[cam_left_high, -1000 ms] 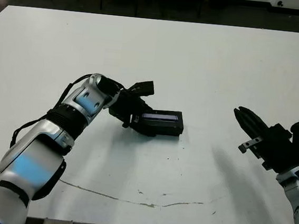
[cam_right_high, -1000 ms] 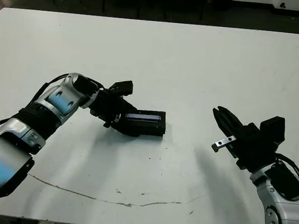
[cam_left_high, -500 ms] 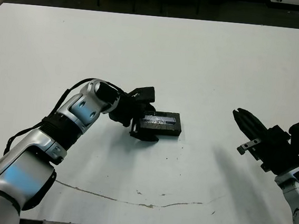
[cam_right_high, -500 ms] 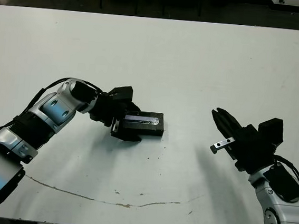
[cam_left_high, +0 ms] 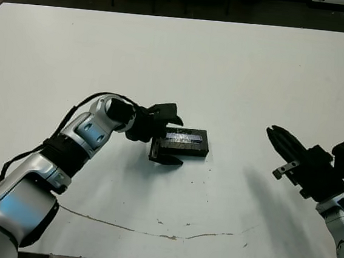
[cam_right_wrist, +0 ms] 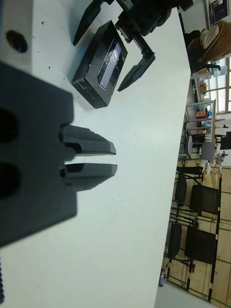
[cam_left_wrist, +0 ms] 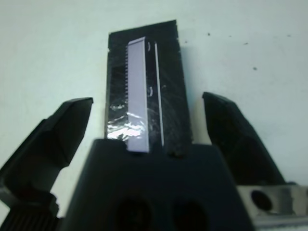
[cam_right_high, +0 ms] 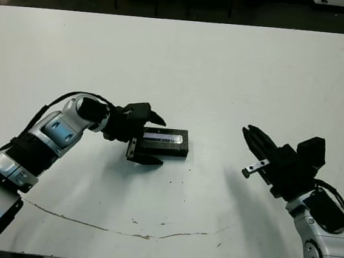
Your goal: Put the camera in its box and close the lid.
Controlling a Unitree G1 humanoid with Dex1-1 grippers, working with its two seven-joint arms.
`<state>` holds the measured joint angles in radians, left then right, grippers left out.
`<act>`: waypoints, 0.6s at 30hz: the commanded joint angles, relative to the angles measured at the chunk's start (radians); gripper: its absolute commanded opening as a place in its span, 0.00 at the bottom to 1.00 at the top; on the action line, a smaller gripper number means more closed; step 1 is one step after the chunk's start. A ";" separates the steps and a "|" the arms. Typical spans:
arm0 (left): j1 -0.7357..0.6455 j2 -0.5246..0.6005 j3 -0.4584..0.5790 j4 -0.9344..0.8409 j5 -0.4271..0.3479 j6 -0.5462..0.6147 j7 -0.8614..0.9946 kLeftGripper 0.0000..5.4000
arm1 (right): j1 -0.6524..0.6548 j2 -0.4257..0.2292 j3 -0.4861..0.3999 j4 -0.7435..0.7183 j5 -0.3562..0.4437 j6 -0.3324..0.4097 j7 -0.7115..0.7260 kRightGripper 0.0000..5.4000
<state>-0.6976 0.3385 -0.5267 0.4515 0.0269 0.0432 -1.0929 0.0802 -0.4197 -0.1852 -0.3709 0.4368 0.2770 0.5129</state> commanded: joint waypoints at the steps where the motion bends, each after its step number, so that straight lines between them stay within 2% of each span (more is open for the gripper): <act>1: 0.134 0.082 -0.017 0.068 0.063 0.078 -0.002 1.00 | 0.018 0.000 -0.004 0.006 -0.001 0.007 -0.001 0.00; 5: 0.188 0.159 0.052 -0.002 0.015 0.104 -0.011 1.00 | 0.019 0.001 -0.003 0.011 -0.004 -0.001 0.001 0.00; 12: 0.348 0.345 0.144 -0.150 -0.036 0.003 -0.050 1.00 | 0.024 0.002 -0.002 -0.002 0.004 0.006 0.002 0.00; 18: 0.476 0.487 0.231 -0.283 -0.101 0.014 -0.082 1.00 | 0.026 -0.003 0.007 -0.031 -0.008 0.031 -0.023 0.00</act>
<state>-0.3252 0.7790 -0.2673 0.1570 -0.1325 0.0208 -1.1518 0.0879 -0.4197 -0.1821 -0.3909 0.4367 0.2806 0.5042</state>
